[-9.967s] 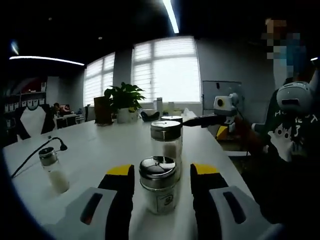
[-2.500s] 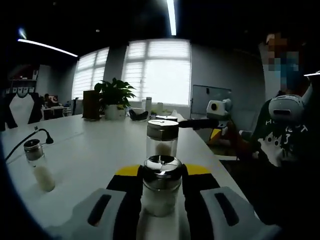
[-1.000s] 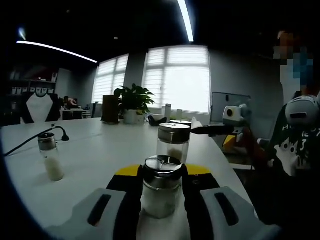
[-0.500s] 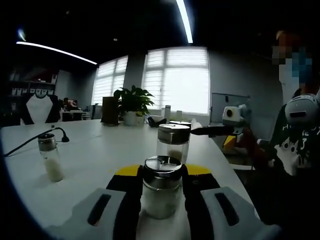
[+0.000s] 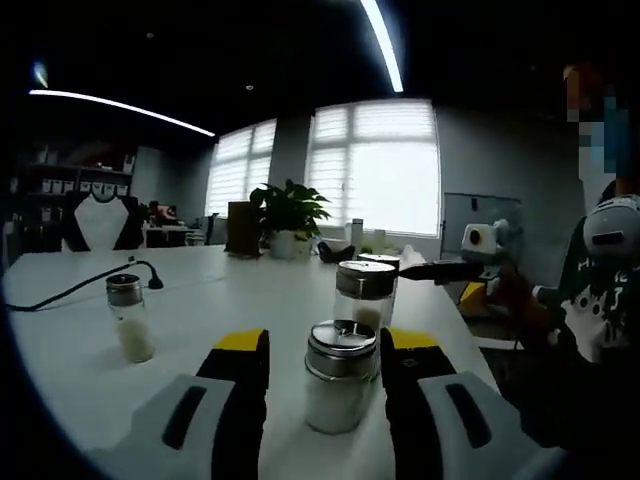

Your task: Rotate the seasoning bottle until the label or dispensing opening points toward the visible target arrow and the bottle remains upright within the marked orientation range

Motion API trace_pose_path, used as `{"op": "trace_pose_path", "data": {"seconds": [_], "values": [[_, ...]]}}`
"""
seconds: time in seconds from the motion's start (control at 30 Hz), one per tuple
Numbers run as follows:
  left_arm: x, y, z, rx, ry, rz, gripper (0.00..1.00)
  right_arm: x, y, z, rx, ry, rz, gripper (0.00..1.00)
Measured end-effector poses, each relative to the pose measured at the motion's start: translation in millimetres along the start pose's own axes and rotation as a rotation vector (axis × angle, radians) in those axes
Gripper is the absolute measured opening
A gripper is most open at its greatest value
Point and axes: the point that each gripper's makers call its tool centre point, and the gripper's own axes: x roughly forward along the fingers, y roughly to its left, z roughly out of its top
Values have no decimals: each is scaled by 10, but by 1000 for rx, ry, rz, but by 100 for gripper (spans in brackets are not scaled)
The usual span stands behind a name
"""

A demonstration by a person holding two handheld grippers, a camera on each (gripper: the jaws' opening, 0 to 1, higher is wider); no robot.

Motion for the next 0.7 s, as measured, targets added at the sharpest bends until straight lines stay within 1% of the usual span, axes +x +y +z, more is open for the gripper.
{"op": "trace_pose_path", "data": {"seconds": [0.1,0.13,0.23,0.27,0.33,0.4,0.47,0.57,0.67,0.7], "values": [[-16,-2,-43,27,27,35,47,-5,17,2,-2,2,2,97],[-26,-18,-40,42,27,43,47,-8,24,4,-3,1,2,97],[-57,-41,-30,53,27,68,46,-6,24,-2,-2,2,2,97],[-88,-54,-8,65,17,86,46,-6,24,-5,-2,3,1,97],[-125,-94,27,77,2,99,46,-7,32,-5,-2,3,2,97],[-156,-129,50,90,2,116,45,-10,34,0,-3,2,1,97],[-197,-151,55,112,18,152,45,-12,34,-1,-3,2,0,97],[-255,-164,56,107,29,197,45,-12,33,-6,-1,3,-1,97],[-349,-169,104,94,14,243,45,-14,42,-6,-1,2,0,97],[-396,-146,145,83,-6,274,45,-15,46,-8,-2,2,1,97]]}}
